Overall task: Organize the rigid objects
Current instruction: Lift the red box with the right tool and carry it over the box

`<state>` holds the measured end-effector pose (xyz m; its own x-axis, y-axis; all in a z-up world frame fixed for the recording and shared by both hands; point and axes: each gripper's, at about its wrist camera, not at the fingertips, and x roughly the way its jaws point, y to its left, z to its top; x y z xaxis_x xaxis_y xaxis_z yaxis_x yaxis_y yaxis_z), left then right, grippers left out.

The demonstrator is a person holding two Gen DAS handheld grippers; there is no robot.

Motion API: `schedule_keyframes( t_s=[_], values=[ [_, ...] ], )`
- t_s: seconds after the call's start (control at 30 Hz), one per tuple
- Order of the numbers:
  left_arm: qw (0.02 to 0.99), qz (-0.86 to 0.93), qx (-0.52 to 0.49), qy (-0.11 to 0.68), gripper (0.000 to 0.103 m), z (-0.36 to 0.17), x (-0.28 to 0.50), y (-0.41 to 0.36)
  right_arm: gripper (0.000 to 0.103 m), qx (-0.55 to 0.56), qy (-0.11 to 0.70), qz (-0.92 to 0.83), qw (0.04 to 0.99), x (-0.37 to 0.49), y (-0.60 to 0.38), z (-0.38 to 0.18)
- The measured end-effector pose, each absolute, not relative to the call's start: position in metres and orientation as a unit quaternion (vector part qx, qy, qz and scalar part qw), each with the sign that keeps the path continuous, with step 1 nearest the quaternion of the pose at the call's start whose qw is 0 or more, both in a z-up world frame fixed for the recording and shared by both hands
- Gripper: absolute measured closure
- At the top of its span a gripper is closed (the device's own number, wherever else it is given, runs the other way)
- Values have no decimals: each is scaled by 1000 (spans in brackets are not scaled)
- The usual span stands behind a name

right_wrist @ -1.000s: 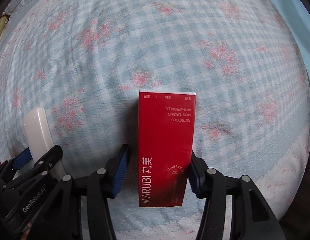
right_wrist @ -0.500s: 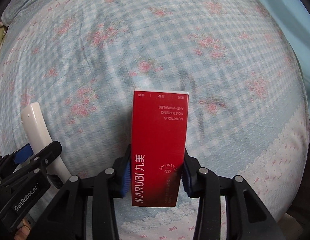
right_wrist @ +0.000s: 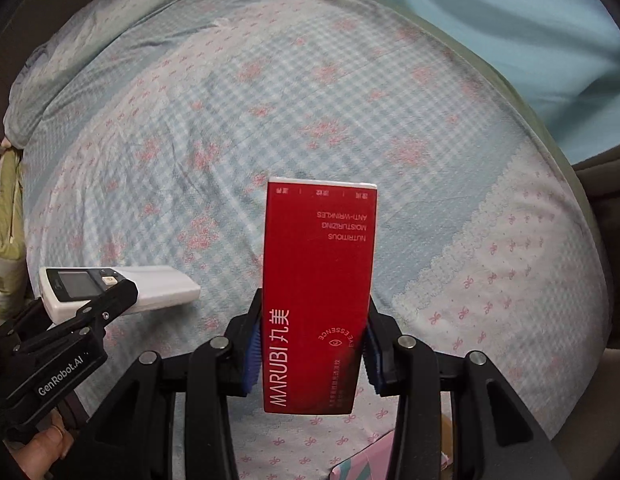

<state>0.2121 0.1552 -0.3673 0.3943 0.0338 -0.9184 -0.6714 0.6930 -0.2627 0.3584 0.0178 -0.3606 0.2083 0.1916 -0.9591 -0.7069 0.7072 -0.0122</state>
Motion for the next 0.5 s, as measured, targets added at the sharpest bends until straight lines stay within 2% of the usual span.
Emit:
schedule_keyframes(
  t_s=[0.33,0.4,0.43,0.5],
  values=[
    [863,80,-214,450,53,-257,226,64,65,-122,516,243,812,318,-107,-271],
    [875,46,-193,442,58,-235,228,40,65,-107,509,228,823,306,-134,-257],
    [879,28,-184,439,70,-226,229,27,65,-101,506,218,829,301,-149,-249],
    [886,-11,-175,430,73,-210,231,4,65,-88,501,198,838,289,-178,-238]
  ],
)
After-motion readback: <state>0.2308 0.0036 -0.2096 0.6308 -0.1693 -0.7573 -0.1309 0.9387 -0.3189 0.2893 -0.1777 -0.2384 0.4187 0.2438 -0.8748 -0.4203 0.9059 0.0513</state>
